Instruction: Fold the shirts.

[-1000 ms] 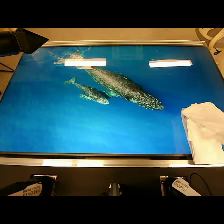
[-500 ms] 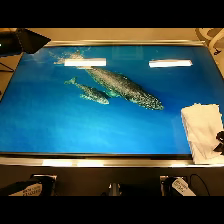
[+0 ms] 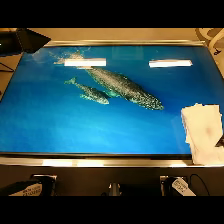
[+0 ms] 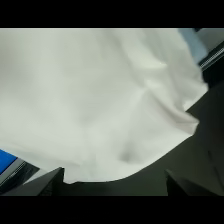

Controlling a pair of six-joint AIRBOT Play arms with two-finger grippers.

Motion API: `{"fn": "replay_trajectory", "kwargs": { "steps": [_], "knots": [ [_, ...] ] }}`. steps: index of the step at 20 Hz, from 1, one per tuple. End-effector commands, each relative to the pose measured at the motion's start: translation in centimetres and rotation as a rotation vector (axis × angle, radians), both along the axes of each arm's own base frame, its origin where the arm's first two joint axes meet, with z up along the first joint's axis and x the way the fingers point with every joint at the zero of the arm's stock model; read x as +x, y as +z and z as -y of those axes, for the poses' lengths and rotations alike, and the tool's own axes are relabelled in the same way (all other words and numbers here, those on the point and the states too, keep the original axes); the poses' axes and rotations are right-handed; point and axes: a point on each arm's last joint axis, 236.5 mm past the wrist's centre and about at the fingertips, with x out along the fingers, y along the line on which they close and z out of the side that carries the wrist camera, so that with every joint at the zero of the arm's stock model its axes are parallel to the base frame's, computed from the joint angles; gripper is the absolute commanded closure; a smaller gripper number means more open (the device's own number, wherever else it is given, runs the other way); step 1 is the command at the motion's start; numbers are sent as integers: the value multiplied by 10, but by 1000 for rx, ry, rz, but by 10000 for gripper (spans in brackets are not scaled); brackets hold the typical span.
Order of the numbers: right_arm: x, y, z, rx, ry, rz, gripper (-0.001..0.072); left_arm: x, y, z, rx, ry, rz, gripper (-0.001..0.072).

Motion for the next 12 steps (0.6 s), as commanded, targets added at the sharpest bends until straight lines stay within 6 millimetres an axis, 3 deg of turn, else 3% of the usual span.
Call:
{"fn": "replay_trajectory", "kwargs": {
  "steps": [1,3,4,5,6,7,8,9,10,12],
  "knots": [
    [39,78,62,-291,88,171,7,5,-1,-4,16,24,9,682],
    [99,171,95,-572,191,431,9,22,-13,-15,102,116,21,684],
    [130,217,94,-699,281,538,10,33,-28,-26,188,193,14,685],
    [164,258,79,-812,409,633,11,45,-50,-41,313,286,-12,685],
    [196,283,49,-870,545,707,38,53,-74,-56,444,375,-51,685],
    [224,290,11,-877,673,753,42,58,-96,-69,559,440,-93,684],
    [249,280,-33,-833,802,763,42,59,-119,-77,665,478,-147,683],
    [265,257,-75,-749,908,736,41,56,-146,-78,734,470,-220,675],
    [275,221,-119,-624,1006,677,39,48,-172,-76,772,442,-313,577],
    [273,144,-187,-365,1121,504,-1,11,-231,-77,849,364,-589,29]
  ]
}}
